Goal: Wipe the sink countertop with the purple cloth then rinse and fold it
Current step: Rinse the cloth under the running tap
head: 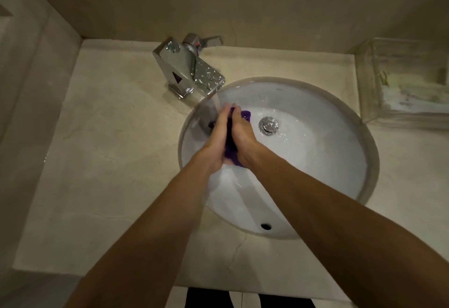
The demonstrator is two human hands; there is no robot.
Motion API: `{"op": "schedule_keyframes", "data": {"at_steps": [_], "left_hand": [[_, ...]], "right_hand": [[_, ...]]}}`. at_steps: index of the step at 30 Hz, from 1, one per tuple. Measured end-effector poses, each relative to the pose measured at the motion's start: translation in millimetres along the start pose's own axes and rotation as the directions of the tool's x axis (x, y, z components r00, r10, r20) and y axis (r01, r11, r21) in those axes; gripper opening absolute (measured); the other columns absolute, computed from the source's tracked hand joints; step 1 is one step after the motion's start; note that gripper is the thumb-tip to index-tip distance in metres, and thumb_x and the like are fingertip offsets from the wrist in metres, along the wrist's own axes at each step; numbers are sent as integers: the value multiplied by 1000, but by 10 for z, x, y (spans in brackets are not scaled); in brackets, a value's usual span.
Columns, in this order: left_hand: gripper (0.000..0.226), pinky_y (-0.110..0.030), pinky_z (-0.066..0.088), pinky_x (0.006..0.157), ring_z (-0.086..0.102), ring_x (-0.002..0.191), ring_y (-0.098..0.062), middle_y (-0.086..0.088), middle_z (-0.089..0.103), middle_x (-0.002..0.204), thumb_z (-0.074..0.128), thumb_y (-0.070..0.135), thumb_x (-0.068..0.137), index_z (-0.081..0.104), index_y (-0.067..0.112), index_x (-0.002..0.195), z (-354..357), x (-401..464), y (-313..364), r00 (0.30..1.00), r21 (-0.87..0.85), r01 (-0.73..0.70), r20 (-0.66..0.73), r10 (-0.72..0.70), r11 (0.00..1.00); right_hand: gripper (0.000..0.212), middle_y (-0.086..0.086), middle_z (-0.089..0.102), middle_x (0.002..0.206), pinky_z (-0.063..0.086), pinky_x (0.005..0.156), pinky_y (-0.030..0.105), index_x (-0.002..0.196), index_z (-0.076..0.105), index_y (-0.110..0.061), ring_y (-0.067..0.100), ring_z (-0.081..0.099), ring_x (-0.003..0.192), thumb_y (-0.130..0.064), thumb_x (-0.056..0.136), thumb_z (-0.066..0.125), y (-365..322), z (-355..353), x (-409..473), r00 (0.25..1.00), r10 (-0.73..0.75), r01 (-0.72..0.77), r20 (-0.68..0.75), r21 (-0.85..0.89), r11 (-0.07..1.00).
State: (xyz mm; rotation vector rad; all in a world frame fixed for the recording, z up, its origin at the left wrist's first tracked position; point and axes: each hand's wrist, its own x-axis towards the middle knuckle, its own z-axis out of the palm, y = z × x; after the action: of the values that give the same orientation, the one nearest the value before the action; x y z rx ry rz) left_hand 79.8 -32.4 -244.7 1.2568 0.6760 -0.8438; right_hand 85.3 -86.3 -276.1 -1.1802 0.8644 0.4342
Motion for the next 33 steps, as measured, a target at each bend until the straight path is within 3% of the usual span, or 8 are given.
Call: {"op": "schedule_keyframes", "data": {"at_steps": [4,8,10,14,19,24,29,33], "left_hand": [[55,-25,52,63,62,86,-22,-6,69,96,34,74,92,62,27,104,-2,-30,15,999,66,21,37,-23,998],[50,-50,41,107,54,129,-29,-8,53,147,42,74,91,60,32,110,-38,38,-8,998,35,-49,38,48,998],[57,-40,45,101,57,121,-22,-3,64,130,37,72,94,61,27,122,24,2,-44,998,16,-37,45,36,999],[54,-30,48,78,64,101,-19,-1,69,89,40,71,91,65,24,103,4,79,-7,1000,-89,23,-19,-25,996],[50,-40,45,103,57,108,-18,4,62,113,43,73,90,60,30,110,4,-4,-99,998,14,-47,45,46,999],[57,-27,51,91,66,97,-16,-3,69,105,45,72,91,64,21,109,21,22,-16,999,-52,13,39,-11,999],[52,-32,46,88,59,96,-19,-1,64,102,40,68,95,64,23,107,10,-24,29,1000,-8,5,24,-5,1000],[57,-32,45,95,62,113,-25,-9,64,130,42,65,96,60,19,125,15,50,31,1000,8,-14,9,14,1000]], "right_hand": [[52,11,73,98,58,88,44,98,65,-16,31,71,92,-60,102,37,-38,-13,28,1000,-6,5,-3,-87,996],[51,10,75,102,55,98,52,104,67,-17,33,71,99,-59,102,40,-60,-51,-41,1000,-2,3,15,-70,998],[47,7,72,92,57,95,44,96,65,-18,26,70,91,-53,106,37,-151,-76,-24,1000,6,-6,2,-58,998],[45,1,73,91,58,88,39,93,65,-20,19,69,87,-53,106,38,42,9,-97,1000,0,1,3,-101,995],[49,8,76,102,57,97,49,100,70,-19,28,73,98,-59,101,41,-4,-49,2,998,3,-6,-61,-50,999],[49,8,75,109,60,83,38,118,67,-15,26,72,99,-54,105,41,61,-58,-58,997,15,-15,-78,-7,1000],[62,19,58,144,45,111,48,140,54,-3,38,57,129,-52,108,32,-65,18,-134,999,12,-16,-37,-93,996],[46,9,75,111,56,95,43,109,68,-16,26,71,98,-53,105,41,-13,6,-99,998,29,-27,-47,30,999]]}}
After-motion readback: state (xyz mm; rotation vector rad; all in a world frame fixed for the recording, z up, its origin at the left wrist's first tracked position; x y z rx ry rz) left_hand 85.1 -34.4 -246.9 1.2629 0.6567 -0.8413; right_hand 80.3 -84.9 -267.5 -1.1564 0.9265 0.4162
